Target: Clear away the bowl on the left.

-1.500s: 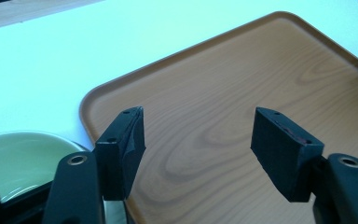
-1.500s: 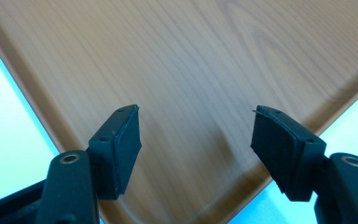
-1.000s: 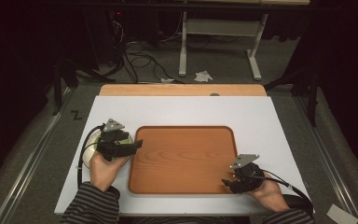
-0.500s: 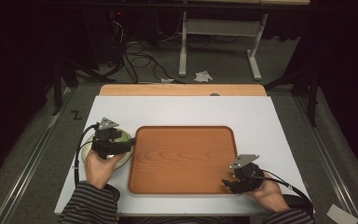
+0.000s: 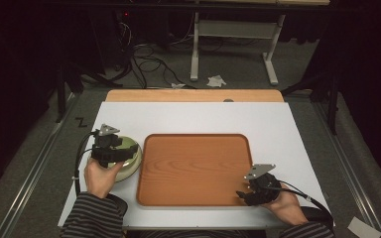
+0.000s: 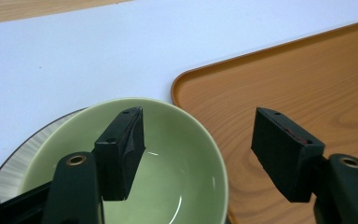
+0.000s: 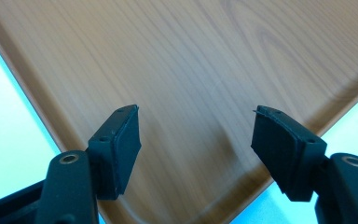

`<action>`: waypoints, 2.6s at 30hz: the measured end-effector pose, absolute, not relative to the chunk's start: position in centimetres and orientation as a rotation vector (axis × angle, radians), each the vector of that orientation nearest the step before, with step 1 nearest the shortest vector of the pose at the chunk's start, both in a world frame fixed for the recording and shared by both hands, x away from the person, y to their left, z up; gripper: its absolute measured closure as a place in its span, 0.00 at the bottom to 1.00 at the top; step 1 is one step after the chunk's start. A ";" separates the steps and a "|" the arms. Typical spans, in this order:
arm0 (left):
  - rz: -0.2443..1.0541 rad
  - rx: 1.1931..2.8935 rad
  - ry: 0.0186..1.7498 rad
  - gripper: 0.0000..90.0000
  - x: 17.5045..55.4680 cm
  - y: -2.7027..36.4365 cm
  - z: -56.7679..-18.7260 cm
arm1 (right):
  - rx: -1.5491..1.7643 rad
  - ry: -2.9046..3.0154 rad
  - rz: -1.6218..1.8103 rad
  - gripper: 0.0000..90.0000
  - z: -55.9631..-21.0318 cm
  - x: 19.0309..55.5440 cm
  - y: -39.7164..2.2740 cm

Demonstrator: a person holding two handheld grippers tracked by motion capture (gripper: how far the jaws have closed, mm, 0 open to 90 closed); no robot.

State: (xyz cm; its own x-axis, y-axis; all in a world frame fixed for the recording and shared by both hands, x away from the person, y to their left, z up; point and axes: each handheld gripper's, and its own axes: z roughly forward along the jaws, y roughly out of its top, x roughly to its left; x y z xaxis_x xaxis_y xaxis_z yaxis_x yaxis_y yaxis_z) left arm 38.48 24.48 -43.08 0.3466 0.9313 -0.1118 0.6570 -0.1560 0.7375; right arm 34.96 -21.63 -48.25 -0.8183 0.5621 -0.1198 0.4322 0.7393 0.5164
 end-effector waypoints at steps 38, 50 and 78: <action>0.429 1.844 1.623 0.39 40.3 28.9 -45.2 | 0.780 2.688 0.686 0.38 -48.4 34.9 -21.5; 0.377 1.838 1.662 0.43 40.6 29.0 -45.6 | 0.782 2.681 0.688 0.38 -48.3 34.9 -21.5; 0.458 1.711 1.702 0.51 39.8 31.1 -44.9 | 0.779 2.687 0.685 0.38 -48.3 34.9 -21.5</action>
